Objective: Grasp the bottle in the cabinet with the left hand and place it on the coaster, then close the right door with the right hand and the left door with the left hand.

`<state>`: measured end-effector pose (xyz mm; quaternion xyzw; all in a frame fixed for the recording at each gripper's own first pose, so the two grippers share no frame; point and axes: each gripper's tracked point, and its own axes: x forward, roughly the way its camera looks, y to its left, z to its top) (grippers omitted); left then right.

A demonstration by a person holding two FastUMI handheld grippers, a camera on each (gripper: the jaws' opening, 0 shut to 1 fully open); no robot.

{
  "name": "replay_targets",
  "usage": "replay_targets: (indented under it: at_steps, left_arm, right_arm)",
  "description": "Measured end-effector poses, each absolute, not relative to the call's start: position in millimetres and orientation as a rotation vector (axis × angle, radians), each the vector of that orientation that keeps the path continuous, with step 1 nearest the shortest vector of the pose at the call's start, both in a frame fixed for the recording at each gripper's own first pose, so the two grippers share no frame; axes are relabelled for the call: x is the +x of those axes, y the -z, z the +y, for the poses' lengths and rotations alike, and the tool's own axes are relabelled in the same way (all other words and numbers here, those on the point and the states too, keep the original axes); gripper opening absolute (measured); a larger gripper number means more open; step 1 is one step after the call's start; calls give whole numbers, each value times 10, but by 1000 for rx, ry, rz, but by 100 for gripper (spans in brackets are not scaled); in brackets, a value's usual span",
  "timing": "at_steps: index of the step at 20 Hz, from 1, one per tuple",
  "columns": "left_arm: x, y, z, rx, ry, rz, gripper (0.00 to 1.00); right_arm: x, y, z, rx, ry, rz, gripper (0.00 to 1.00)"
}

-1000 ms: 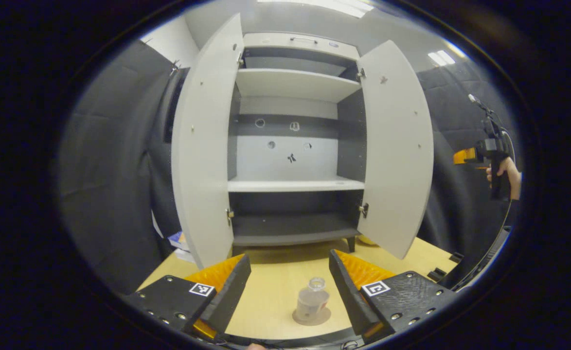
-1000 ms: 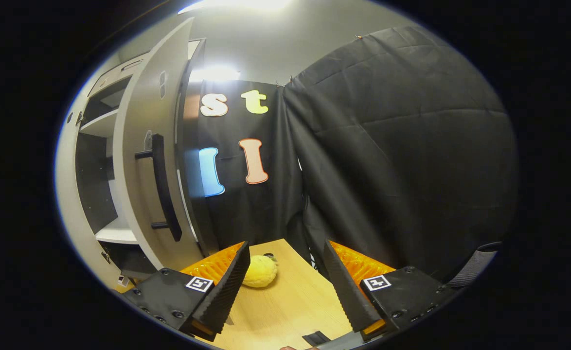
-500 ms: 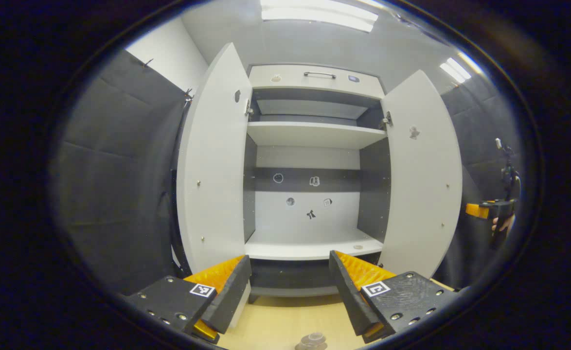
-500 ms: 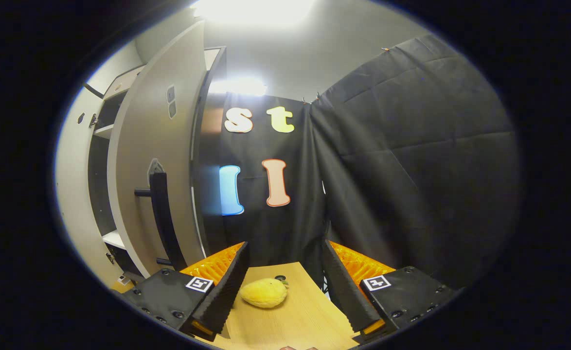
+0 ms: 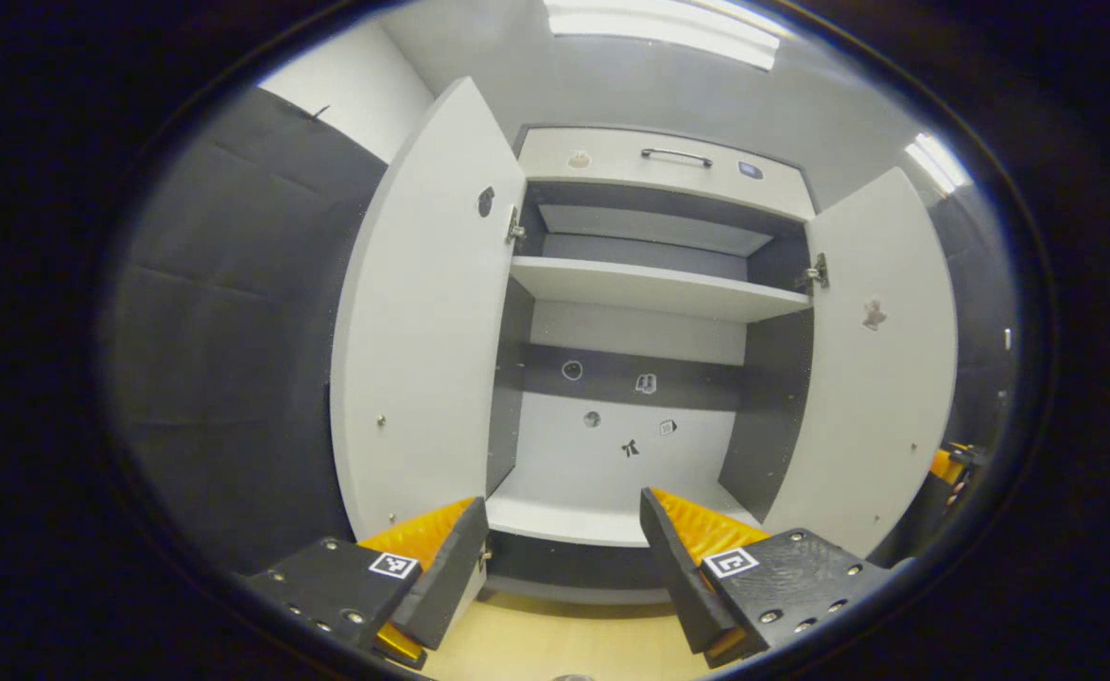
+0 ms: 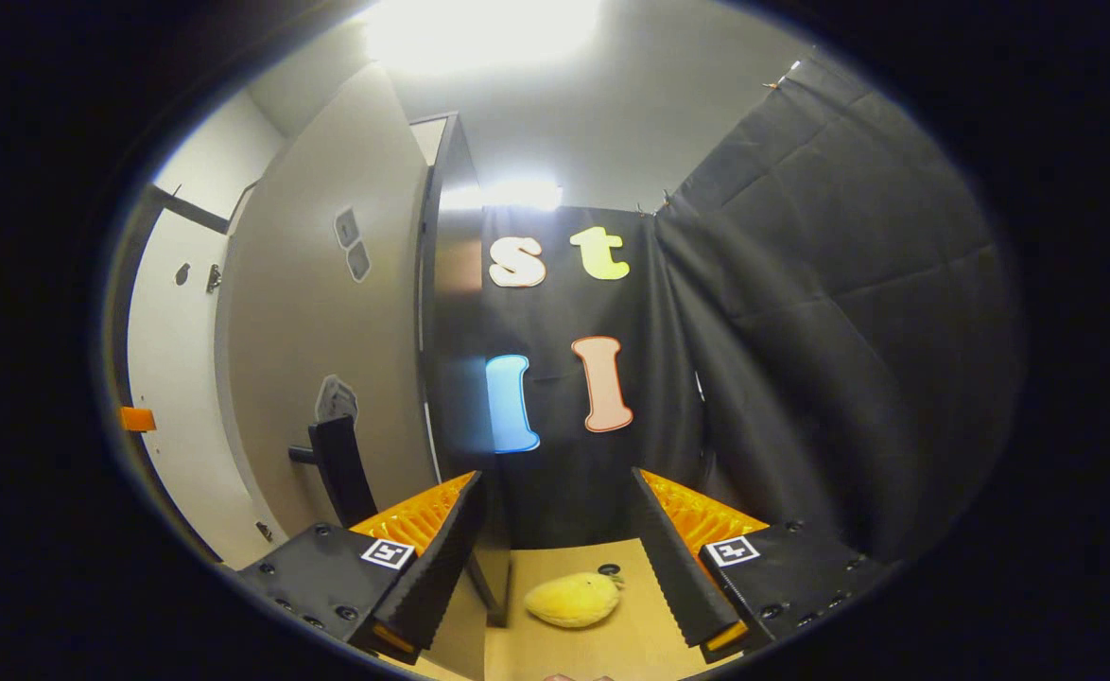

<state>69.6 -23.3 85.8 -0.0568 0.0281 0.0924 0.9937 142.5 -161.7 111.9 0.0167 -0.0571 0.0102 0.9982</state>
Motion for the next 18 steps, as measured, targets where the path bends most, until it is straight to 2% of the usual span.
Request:
replay_targets:
  at_steps: [3,4,6,7,8,9,10,11,16,17,18]
  left_arm:
    - [659,-914,-72,-111,-229,59,98]
    - [632,-901,-5,-94,-246,65,98]
    - [595,-835,163,-68,-277,75,97]
    - [574,-787,211,-68,-276,81,98]
    - [560,-758,249,-73,-266,82,93]
    - [545,-728,295,-82,-257,82,98]
    - [527,-708,350,-92,-250,84,93]
    - [519,-668,397,-104,-239,86,98]
    - [433,-590,567,-124,-166,74,99]
    - [407,-586,610,-123,-155,69,89]
    - [385,-577,648,-123,-145,66,92]
  right_arm:
    - [1474,-1075,-1527,20,-57,-79,92]
    - [1475,-1069,-1489,10,-66,-72,96]
    - [1482,-1063,-1357,-16,-85,-62,96]
    - [1496,-1060,-1334,-44,-63,-62,96]
    - [1468,-1094,-1355,-70,-44,-73,95]
    - [1453,-1124,-1366,-86,-20,-83,94]
    - [1428,-1110,-1369,-92,5,-81,94]
    - [1411,-1085,-1356,-80,17,-68,94]
    - [1285,-1043,-1108,-34,78,-51,94]
    - [1272,-1039,-1010,-39,75,-48,94]
    - [1269,-1024,-904,-42,65,-45,94]
